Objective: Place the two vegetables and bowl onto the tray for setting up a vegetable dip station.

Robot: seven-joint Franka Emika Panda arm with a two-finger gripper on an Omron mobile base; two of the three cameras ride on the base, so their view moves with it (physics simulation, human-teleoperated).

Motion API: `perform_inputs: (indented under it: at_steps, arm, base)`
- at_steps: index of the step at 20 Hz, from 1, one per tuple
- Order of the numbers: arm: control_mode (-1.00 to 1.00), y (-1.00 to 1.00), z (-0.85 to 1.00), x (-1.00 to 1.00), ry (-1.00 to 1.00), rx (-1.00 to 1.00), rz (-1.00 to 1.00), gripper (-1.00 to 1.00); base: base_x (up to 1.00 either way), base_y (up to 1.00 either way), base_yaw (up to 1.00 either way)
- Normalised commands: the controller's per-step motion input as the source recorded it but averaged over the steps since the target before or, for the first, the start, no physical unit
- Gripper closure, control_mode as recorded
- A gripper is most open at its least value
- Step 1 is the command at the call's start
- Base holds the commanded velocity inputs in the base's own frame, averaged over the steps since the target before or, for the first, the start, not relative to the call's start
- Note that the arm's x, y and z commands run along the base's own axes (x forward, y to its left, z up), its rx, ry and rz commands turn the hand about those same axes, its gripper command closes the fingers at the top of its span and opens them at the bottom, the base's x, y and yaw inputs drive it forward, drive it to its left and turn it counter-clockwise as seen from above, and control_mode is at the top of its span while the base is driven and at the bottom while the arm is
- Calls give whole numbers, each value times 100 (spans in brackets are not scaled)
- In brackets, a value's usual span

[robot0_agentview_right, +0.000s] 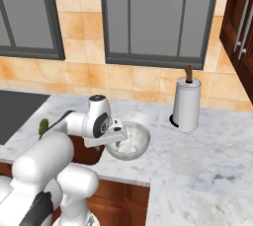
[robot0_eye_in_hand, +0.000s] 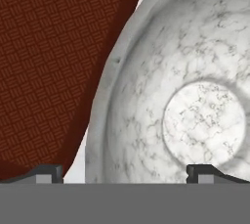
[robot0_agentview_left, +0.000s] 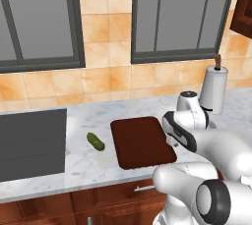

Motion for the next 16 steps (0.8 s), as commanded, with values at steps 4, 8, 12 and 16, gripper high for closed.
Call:
perform_inputs:
  at_steps: [4,8,12,16]
  arm:
    - [-100,0,-13,0,2,0,0,-100]
    - [-100,0,0,0,0,0,0,100]
    - [-100,0,0,0,0,0,0,100]
    - [-100,0,0,0,0,0,0,100]
  base:
    - [0,0,0]
    - [0,0,0]
    - [0,0,0]
    - [0,0,0]
